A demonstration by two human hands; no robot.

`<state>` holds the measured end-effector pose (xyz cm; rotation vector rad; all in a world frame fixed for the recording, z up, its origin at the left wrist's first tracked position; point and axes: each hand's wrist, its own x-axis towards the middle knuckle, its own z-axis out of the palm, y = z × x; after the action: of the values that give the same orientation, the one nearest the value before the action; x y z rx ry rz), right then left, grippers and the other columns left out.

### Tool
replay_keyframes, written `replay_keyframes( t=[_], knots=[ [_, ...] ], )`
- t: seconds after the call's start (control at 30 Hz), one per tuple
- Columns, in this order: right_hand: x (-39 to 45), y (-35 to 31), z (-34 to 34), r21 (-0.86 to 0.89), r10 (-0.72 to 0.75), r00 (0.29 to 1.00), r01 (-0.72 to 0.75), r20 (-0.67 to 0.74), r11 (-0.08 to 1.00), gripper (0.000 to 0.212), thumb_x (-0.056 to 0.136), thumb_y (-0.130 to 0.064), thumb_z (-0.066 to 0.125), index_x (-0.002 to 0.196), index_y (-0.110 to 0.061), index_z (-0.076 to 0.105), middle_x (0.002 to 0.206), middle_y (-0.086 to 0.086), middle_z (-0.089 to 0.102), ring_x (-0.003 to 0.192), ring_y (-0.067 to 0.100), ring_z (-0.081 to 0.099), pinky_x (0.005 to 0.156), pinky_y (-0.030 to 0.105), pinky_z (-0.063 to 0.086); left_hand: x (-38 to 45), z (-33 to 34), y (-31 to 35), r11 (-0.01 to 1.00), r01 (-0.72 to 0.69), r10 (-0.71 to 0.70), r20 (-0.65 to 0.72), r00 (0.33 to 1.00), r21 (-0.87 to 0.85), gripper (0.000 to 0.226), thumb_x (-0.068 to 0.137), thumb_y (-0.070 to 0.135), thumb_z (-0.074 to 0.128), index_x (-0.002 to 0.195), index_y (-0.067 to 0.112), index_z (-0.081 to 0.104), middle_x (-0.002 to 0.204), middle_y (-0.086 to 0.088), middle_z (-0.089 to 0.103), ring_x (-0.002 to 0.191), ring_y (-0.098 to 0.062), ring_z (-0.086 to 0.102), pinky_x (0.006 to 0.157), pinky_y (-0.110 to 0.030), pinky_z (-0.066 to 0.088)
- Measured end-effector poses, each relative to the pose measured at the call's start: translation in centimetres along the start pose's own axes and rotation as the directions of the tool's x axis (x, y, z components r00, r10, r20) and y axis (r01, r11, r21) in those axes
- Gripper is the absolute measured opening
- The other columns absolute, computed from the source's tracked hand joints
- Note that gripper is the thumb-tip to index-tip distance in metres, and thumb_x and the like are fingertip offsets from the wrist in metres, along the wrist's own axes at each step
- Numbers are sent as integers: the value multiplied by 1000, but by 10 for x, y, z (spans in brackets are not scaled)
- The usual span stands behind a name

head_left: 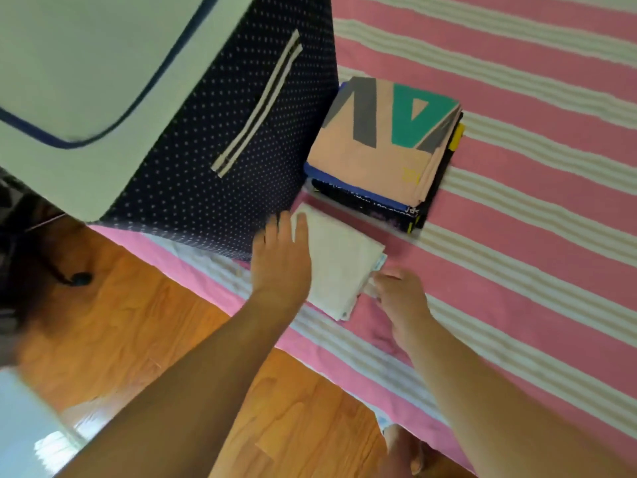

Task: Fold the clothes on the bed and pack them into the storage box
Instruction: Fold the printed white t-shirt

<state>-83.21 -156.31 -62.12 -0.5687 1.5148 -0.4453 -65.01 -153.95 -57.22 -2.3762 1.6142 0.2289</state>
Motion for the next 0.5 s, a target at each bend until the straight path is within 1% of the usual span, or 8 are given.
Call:
replay_keyframes(
  t=[0.03,0.1,0.27,0.33,0.4,0.43,0.47,0.5],
  knots=[
    [7,10,-9,-57,-27,995,22,-92,998,13,93,-7,55,100,-11,65,87,3,67,79,23,63,59,22,50,-9,16,13,995,-85,88,56,995,-49,69,103,29,40,160,15,4,166,-15,11,152,-36,14,121,-47,23],
    [5,21,-36,-81,-44,977,27,-207,996,21,92,-6,51,105,-16,64,94,6,66,80,24,63,62,30,51,-24,48,37,973,-166,194,172,966,-160,68,107,48,26,162,26,-7,169,-10,-12,155,-36,-11,125,-52,3],
    [-43,47,-159,-357,-186,968,116,-168,927,21,96,0,56,91,-20,63,85,6,69,72,20,66,66,31,52,-16,91,66,990,-80,110,274,955,-118,67,100,66,4,151,41,-32,158,-4,-42,145,-35,-37,119,-63,-15],
    [-66,58,-222,-409,-153,962,48,-228,911,25,96,4,55,88,-18,65,82,6,70,72,22,67,69,34,54,-12,85,76,999,-32,46,381,923,-43,69,100,66,8,147,42,-37,155,-4,-46,145,-36,-38,118,-65,-11],
    [-95,66,-291,-497,-155,947,-6,-282,868,29,95,6,55,85,-19,65,79,-1,69,76,20,66,72,29,52,-10,60,98,998,66,-49,532,845,-12,84,101,63,28,149,38,-36,156,-8,-44,147,-41,-31,119,-68,-2],
    [-105,68,-317,-555,-155,948,-27,-278,832,30,95,5,55,84,-21,64,80,-6,68,78,14,65,72,25,48,-8,44,108,989,150,-111,607,787,-13,94,100,56,43,153,31,-32,161,-12,-37,149,-44,-23,120,-67,6],
    [-126,70,-351,-600,-158,939,-62,-306,797,29,95,3,56,84,-24,61,82,-8,66,77,10,62,70,23,45,-13,24,139,990,142,-97,669,737,-13,96,99,46,52,158,20,-20,166,-17,-22,152,-45,-10,121,-62,14],
    [-138,70,-377,-618,-151,934,-88,-324,781,29,94,0,56,84,-27,59,83,-7,65,76,12,62,69,24,43,-23,5,168,993,103,-32,691,722,-62,82,102,35,51,162,12,0,168,-19,-1,153,-41,7,122,-53,21]
  ],
)
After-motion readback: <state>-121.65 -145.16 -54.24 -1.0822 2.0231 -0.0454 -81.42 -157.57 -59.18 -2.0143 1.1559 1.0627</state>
